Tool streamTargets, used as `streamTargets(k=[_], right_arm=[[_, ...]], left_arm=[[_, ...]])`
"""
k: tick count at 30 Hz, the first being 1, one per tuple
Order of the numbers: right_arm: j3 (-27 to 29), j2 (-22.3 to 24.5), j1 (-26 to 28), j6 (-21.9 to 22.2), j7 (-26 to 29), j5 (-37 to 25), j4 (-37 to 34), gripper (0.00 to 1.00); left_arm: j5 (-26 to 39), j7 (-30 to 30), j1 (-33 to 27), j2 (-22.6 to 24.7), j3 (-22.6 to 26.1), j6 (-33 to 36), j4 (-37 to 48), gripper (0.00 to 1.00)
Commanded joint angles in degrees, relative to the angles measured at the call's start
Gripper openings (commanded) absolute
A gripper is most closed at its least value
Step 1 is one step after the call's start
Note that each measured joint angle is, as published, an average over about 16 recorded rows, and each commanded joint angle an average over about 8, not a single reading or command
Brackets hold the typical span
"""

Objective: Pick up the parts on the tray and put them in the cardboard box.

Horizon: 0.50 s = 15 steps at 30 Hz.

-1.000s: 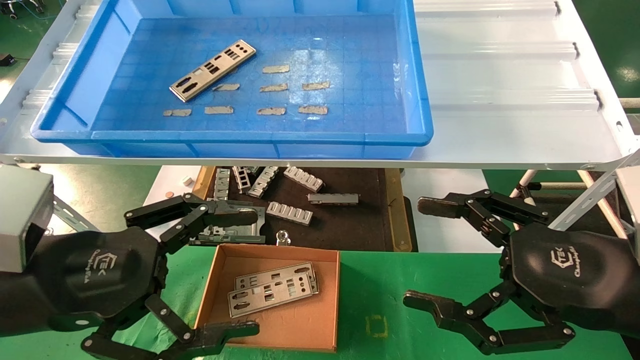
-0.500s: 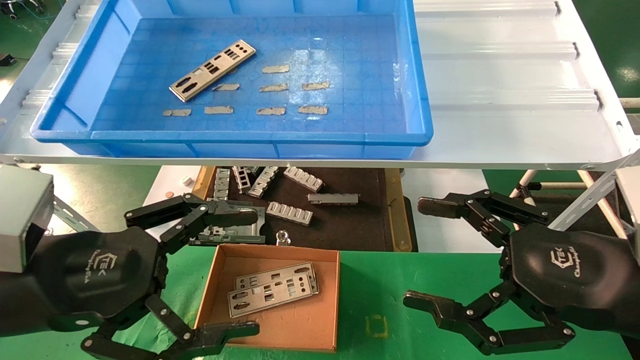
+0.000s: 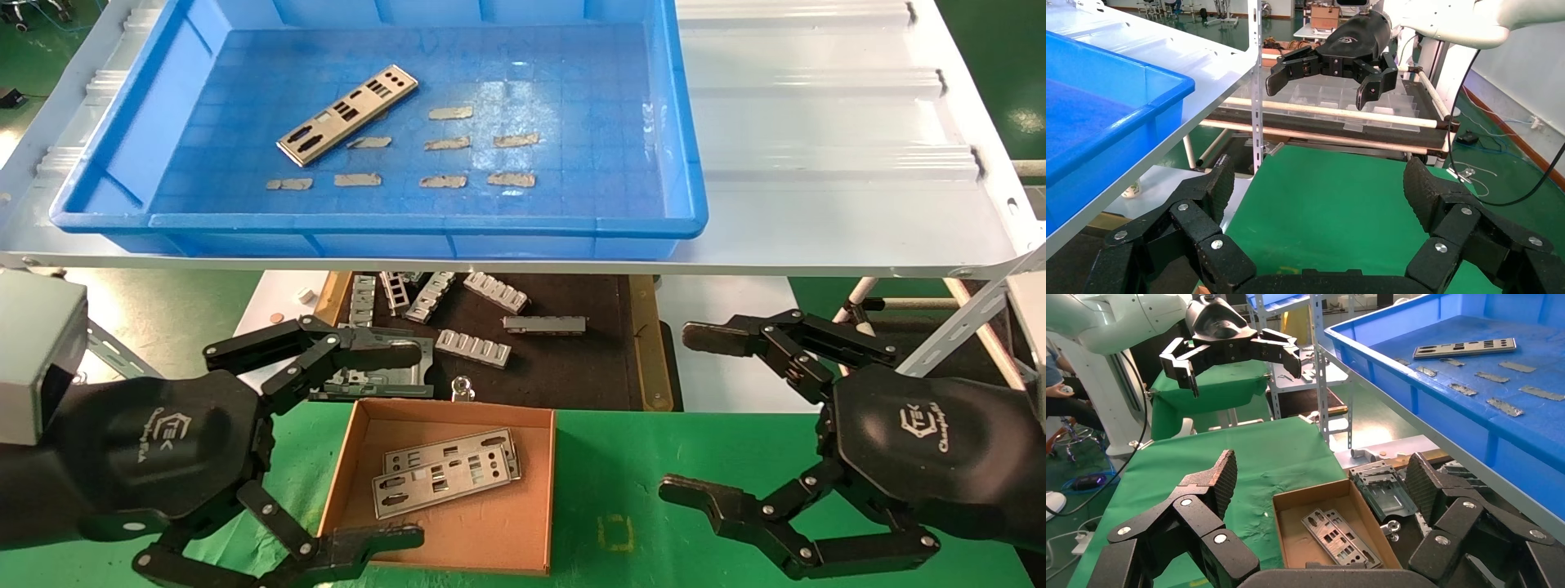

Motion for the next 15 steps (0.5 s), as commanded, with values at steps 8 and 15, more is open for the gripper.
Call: streamTargets(k=[8,15], right_arm=[[0.0,0.0,0.0,0.0,0.0,0.0,0.0,1.00],[0.0,0.0,0.0,0.0,0.0,0.0,0.0,1.00]], left_arm=[[0.0,0.0,0.0,0.0,0.0,0.0,0.0,1.00],[0.0,0.0,0.0,0.0,0.0,0.0,0.0,1.00]])
